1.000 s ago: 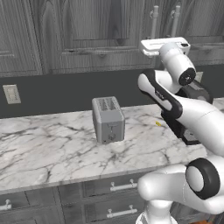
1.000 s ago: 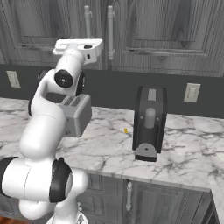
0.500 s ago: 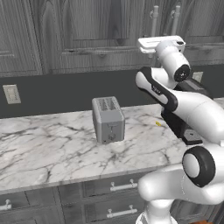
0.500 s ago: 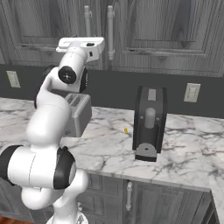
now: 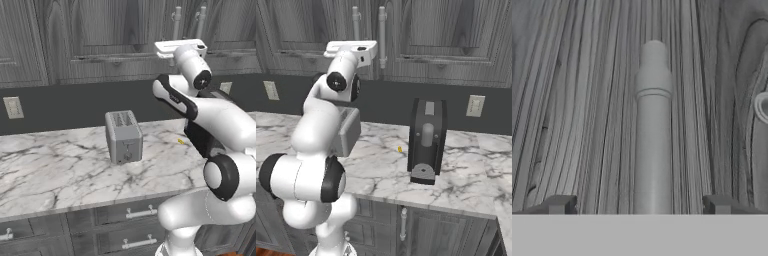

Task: Pick the bar soap and dish brush from the cabinet and place them on the counter.

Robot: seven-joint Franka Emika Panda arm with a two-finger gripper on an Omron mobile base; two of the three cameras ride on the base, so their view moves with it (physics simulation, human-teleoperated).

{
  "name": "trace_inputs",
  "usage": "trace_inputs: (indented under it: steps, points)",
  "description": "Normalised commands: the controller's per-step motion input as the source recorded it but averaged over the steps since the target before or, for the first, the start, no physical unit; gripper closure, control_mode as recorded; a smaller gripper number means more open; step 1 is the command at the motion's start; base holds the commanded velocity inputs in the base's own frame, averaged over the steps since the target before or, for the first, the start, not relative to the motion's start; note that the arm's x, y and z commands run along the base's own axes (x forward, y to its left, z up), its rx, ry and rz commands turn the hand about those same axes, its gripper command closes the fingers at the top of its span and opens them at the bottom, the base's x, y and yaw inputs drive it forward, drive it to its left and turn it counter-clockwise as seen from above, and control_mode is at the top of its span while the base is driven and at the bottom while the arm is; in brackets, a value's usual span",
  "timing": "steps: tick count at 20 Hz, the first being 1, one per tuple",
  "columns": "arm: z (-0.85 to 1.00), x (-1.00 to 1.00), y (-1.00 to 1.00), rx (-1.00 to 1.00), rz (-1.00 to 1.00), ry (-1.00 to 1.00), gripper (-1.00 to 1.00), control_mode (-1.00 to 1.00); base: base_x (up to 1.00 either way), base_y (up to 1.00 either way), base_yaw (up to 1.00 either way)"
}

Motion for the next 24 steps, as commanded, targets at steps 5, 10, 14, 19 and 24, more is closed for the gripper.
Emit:
trace_inputs:
  steps: [5, 10, 14, 19, 24]
  points:
    - [-0.01, 0.27, 0.0, 0.0, 0.0, 0.0, -1.0, -1.0, 0.0, 0.0, 0.0]
    - [-0.03, 0.23, 0.0, 0.0, 0.0, 0.0, 1.0, -1.0, 0.0, 0.0, 0.0]
    - [-0.02, 0.2, 0.0, 0.0, 0.0, 0.0, 1.0, -1.0, 0.0, 0.0, 0.0]
    - [0.0, 0.18, 0.0, 0.0, 0.0, 0.0, 1.0, -1.0, 0.0, 0.0, 0.0]
    - [0.0, 0.14, 0.0, -0.02, 0.01, 0.14, 1.0, -1.0, 0.0, 0.0, 0.0]
